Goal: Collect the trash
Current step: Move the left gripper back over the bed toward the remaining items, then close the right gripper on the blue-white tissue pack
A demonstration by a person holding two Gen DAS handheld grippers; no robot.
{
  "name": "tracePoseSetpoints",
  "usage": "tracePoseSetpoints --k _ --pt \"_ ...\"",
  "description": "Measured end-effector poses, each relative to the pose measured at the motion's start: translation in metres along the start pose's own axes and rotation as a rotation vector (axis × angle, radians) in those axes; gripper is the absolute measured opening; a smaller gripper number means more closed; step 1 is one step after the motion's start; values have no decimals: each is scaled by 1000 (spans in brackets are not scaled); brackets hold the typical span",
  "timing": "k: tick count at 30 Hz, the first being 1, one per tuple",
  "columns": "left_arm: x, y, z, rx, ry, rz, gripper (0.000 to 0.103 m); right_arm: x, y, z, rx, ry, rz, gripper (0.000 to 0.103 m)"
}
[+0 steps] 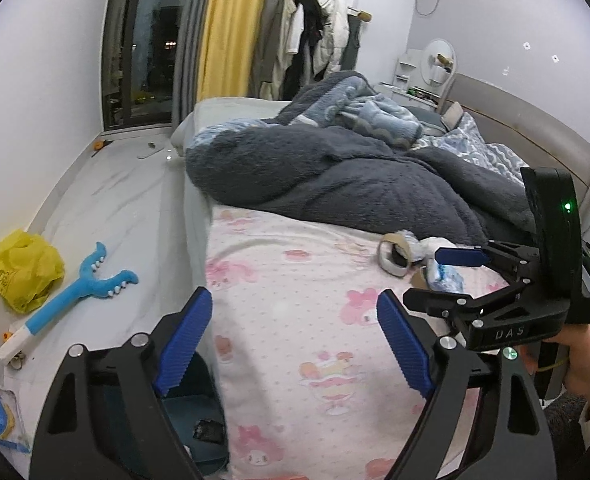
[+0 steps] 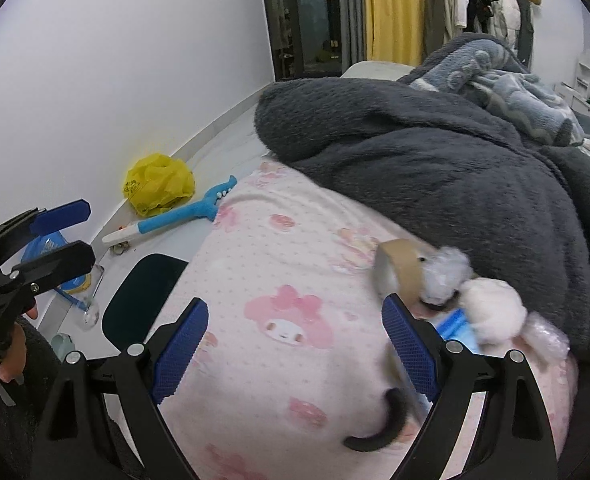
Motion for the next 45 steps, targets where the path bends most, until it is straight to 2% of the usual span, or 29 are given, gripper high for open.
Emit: tracePoseSetpoints --k 6,9,17,24,34,45 --pt "-4 -10 16 -7 -15 -12 88 -12 7 29 -30 -17 -10 90" --pt "-6 -15 25 -56 -1 -28 89 -15 10 41 -36 -26 -10 90" --pt "-15 -31 53 -78 -50 -63 92 -30 10 66 -46 -47 -31 90" --pt "-24 -42 76 -128 -77 -101 92 -44 9 86 -44 -73 -44 90" --pt "-44 -61 110 -194 -130 -165 77 -51 6 105 -1 -119 -38 90" --pt "-64 -78 137 -284 -145 -239 69 -53 -6 101 65 -104 -57 89"
Point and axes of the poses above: each gripper's, at about its wrist camera, not at the fingertips, and y roughly against the way its jaws point, z to its right, x to its top, the point moved 6 cm from there along -y, roughly the way its jaws point, and after that the axes turned 12 degrees about z, right-handed, at the moved point
